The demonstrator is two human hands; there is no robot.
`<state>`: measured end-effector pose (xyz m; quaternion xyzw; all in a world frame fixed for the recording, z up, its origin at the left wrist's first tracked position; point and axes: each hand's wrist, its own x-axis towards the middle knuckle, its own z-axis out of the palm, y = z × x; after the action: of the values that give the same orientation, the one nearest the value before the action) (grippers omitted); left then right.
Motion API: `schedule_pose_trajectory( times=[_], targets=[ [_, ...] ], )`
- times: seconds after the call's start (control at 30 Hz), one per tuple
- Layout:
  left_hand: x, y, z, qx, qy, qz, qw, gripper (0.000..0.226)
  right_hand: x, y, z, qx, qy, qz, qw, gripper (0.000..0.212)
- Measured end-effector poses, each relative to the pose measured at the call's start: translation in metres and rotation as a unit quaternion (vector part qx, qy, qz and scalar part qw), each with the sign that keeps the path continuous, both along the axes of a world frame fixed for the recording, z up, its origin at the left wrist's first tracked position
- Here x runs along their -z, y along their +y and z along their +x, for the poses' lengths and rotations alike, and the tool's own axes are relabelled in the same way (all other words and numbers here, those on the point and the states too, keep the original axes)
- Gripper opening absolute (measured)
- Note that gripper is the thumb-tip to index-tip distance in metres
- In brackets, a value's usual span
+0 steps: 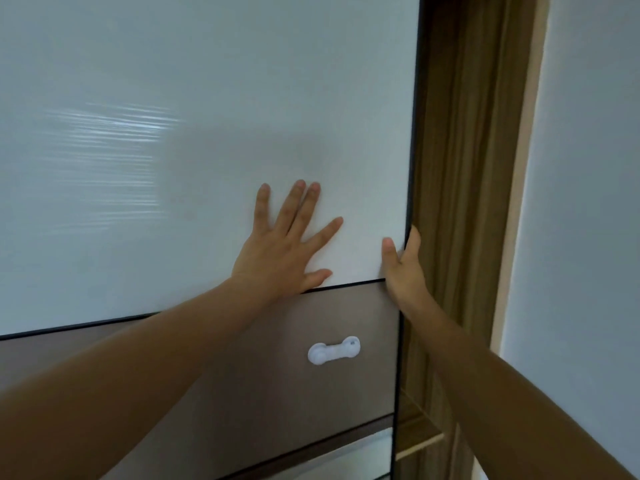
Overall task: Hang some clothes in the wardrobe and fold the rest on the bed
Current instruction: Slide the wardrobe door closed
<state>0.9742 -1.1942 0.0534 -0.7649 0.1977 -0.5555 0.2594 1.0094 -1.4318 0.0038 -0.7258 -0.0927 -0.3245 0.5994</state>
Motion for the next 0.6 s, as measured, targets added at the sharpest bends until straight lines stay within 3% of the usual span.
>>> schedule_pose_trajectory(
  times=[0.1, 0.27, 0.43, 0.6],
  targets=[
    [0.001, -0.027, 0.012, 0.005, -0.004, 0.006, 1.0, 0.088, 0.013, -0.016, 0.005, 0.062, 0.007, -0.038, 0.997, 0.081],
    [0.002, -0.067, 0.024, 0.009, 0.002, 0.006, 1.0, 0.082, 0.057, -0.027, 0.002, 0.172, 0.061, -0.203, 0.962, 0.096],
    [0.003, -0.105, 0.036, 0.006, 0.005, 0.008, 1.0, 0.081, 0.11, -0.028, -0.008, 0.122, 0.129, -0.281, 0.943, 0.127],
    [0.002, -0.138, 0.047, 0.006, 0.012, 0.008, 1.0, 0.081, 0.12, -0.036, -0.002, 0.091, 0.169, -0.265, 0.945, 0.133]
  ],
)
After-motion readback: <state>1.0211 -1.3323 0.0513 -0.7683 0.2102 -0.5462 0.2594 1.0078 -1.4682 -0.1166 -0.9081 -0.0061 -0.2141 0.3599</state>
